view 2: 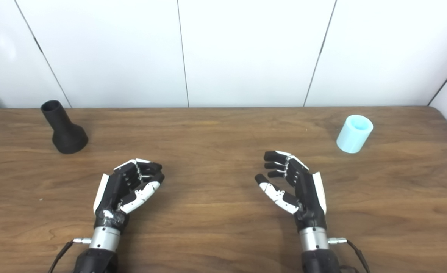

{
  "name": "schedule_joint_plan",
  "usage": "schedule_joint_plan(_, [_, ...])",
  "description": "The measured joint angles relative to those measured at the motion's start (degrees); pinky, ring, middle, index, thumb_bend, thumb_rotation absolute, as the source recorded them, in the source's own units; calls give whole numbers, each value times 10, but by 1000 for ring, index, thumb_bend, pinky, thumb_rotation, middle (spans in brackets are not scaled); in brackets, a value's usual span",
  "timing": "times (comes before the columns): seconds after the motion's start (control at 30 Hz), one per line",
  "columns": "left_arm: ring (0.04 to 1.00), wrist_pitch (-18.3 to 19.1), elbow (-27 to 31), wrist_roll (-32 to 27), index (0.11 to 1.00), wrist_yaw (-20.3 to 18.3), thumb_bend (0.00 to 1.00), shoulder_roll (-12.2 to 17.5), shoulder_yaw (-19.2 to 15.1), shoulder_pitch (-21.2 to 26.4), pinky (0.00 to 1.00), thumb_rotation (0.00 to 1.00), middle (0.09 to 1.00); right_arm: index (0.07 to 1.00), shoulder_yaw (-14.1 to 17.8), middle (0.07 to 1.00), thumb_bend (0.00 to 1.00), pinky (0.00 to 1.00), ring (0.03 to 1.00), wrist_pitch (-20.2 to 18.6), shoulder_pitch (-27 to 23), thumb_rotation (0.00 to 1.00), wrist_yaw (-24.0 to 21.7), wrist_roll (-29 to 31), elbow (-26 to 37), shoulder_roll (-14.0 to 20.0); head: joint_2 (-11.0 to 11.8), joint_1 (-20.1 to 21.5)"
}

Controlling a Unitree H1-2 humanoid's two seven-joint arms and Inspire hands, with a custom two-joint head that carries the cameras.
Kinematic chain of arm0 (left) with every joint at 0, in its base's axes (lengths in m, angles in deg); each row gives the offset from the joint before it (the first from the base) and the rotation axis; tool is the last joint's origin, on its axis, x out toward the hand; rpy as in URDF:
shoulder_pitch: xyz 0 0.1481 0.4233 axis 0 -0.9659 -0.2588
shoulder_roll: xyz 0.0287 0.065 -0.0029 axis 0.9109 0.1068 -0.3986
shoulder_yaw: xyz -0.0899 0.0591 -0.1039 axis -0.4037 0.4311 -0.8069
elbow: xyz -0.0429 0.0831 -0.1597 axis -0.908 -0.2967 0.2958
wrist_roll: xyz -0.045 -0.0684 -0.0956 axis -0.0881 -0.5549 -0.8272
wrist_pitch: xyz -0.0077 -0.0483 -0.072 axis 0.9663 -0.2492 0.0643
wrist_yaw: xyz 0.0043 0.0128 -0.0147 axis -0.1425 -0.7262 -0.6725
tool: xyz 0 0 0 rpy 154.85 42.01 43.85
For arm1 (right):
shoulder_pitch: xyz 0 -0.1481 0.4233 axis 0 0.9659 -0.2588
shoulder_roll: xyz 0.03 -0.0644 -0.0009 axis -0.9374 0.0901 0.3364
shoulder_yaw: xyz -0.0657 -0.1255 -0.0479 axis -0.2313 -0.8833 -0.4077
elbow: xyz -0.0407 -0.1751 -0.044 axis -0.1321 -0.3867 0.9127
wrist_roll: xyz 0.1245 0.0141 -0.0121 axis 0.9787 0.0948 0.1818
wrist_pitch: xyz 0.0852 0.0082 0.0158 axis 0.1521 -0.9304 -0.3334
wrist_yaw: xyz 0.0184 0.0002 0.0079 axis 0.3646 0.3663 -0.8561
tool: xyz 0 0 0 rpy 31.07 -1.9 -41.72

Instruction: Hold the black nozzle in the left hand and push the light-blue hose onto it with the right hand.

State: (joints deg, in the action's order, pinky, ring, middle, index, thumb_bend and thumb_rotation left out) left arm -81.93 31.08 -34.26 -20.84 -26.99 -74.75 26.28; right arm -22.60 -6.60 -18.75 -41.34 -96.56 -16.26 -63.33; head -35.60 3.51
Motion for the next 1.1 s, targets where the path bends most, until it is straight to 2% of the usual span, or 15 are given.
schedule_joint_plan(0.1, [600,0,0,1,495,1,481,0,-1,0,525,71,615,646,1,679,305,565,651,-2,-1,200,0,-2,0,0,0,1])
schedule_joint_plan(0.57, [586,-6,-4,4,494,12,481,-1,-10,3,513,71,601,637,12,664,319,569,640,-18,-7,155,7,-1,0,0,-2,1])
schedule_joint_plan(0.7, [538,-6,-4,6,491,19,487,-1,-15,3,467,65,561,640,12,668,320,572,644,-19,-7,177,7,1,-2,0,3,-1])
schedule_joint_plan(0.77, [476,-7,-3,7,486,26,496,-2,-24,3,417,61,504,638,12,665,315,569,642,-19,-8,161,7,0,-3,-1,4,-2])
schedule_joint_plan(0.9, [433,-28,-2,18,486,56,503,-1,-57,4,382,59,474,639,13,669,318,566,643,-18,-8,181,7,1,-4,0,7,-46])
schedule_joint_plan(1.03, [512,-39,-7,24,493,72,510,18,-88,13,454,63,557,643,16,675,304,576,648,-17,-8,187,5,8,-9,8,13,-97])
schedule_joint_plan(1.1, [552,-41,-16,30,494,82,514,32,-104,21,502,63,593,643,18,673,296,581,650,-16,-8,146,0,19,-12,14,16,-110])
